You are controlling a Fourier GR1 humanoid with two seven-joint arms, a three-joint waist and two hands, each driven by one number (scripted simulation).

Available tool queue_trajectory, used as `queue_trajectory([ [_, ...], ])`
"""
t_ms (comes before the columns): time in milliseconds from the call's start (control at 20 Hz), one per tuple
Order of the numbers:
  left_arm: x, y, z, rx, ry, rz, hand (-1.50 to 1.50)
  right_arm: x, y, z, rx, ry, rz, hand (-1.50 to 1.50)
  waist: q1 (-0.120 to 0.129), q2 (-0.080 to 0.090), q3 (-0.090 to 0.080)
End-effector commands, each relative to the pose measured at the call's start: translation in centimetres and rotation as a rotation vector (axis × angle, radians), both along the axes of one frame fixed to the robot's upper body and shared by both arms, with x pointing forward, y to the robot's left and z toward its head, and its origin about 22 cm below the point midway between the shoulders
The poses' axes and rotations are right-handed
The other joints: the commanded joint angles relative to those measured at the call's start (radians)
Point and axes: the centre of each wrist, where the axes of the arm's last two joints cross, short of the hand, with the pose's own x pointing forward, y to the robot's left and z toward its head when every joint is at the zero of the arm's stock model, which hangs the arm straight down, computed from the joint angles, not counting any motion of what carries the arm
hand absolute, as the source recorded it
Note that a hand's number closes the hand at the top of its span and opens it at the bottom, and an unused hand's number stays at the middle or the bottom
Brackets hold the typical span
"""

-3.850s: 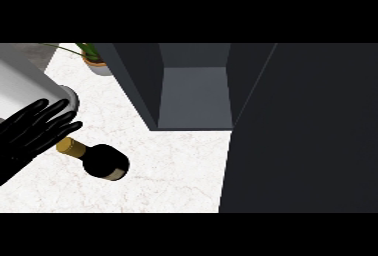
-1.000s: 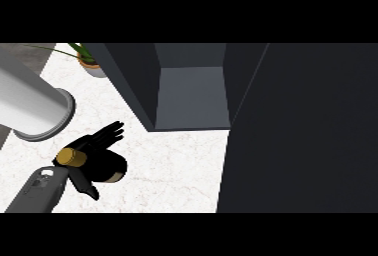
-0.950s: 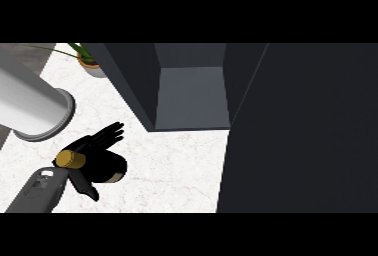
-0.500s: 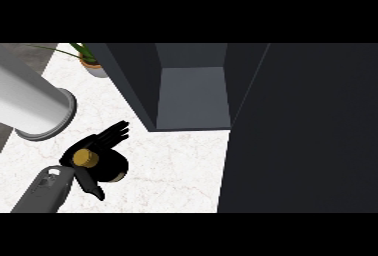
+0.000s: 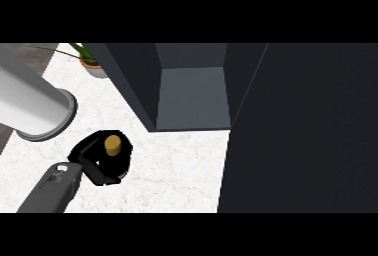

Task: Pick up the wine, place it into the cabinet and close the cabinet

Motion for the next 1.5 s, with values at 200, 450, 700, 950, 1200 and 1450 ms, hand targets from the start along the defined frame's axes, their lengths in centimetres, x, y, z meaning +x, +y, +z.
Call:
queue_trajectory([
  [200, -3.2, -2.7, -3.9, -0.224, 0.059, 0.055, 1.50, -1.5, -0.7, 0.7, 0.024, -0.014, -0.001, -1.50, 0.004, 0.007, -0.015],
  [450, -5.5, 0.8, -4.6, -0.286, -0.057, 0.776, 1.50, -0.4, -0.9, -0.1, 0.014, 0.009, -0.053, -1.50, 0.065, -0.001, -0.012],
  [700, -6.0, -2.7, -5.3, -0.334, -0.112, 0.862, 1.50, -0.9, -1.1, -0.3, 0.015, 0.006, -0.034, -1.50, 0.027, 0.000, -0.011],
  [950, -6.7, -3.7, -5.1, -0.411, -0.154, 0.831, 1.50, -2.4, -0.6, 0.3, 0.008, 0.007, -0.003, -1.50, 0.025, 0.001, -0.012],
  [1200, -5.0, -5.0, -3.0, -0.388, -0.152, 0.774, 1.50, -1.4, -0.9, -0.3, 0.005, -0.005, -0.012, -1.50, 0.025, 0.001, -0.012],
  [1450, -6.4, -8.7, -2.4, -0.391, -0.185, 0.689, 1.50, -1.1, -0.9, 0.4, 0.015, 0.008, -0.006, -1.50, 0.025, 0.000, -0.012],
])
